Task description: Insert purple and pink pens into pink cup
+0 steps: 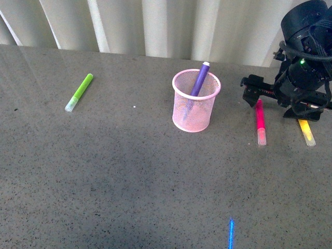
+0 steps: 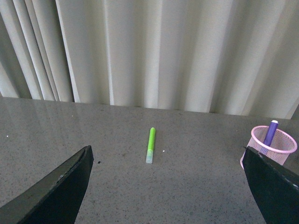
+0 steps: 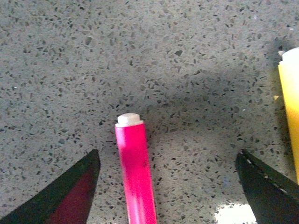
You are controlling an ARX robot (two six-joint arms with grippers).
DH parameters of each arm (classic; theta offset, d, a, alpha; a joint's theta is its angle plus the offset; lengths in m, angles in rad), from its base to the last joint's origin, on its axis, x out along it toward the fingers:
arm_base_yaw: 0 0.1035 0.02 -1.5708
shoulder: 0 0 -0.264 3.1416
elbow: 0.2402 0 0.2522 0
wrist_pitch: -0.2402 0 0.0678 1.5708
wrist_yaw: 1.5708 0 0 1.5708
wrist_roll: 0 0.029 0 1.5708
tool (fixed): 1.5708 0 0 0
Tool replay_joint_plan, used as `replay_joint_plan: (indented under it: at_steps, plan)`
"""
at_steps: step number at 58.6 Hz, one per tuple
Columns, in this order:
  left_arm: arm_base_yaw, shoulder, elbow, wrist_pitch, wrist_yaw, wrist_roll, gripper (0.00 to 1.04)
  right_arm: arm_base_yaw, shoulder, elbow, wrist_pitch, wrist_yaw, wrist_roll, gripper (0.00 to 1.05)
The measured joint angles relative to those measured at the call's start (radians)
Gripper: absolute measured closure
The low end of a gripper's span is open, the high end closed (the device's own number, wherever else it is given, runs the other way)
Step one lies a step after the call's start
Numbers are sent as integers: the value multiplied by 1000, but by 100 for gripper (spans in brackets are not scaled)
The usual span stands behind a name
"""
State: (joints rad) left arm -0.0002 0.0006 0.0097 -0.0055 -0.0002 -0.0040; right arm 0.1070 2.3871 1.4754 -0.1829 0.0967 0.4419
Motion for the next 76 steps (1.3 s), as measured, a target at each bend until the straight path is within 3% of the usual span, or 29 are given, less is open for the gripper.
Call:
replay_joint_plan:
  at_steps: [23, 29, 39, 44, 52, 66, 76]
  plan:
    - [0, 0, 0, 0, 0, 0, 7, -10, 3, -13, 25, 7, 8, 81]
    - [0, 0, 0, 0, 0, 0, 7, -14, 3, -16, 30, 2, 11, 91]
    - [0, 0, 0, 0, 0, 0, 7, -19, -10, -39, 58, -10, 24, 93]
    - [0, 0, 0, 0, 0, 0, 7, -22, -42, -100, 149, -33, 37, 93]
    - [0, 0, 0, 0, 0, 0, 7, -3, -245, -297, 459, -91, 23, 93]
    - [0, 0, 0, 0, 0, 0, 7, 30, -521, -443, 799, -193, -59, 93]
    - [0, 0, 0, 0, 0, 0, 7, 82, -541, -610, 1195, -257, -263, 93]
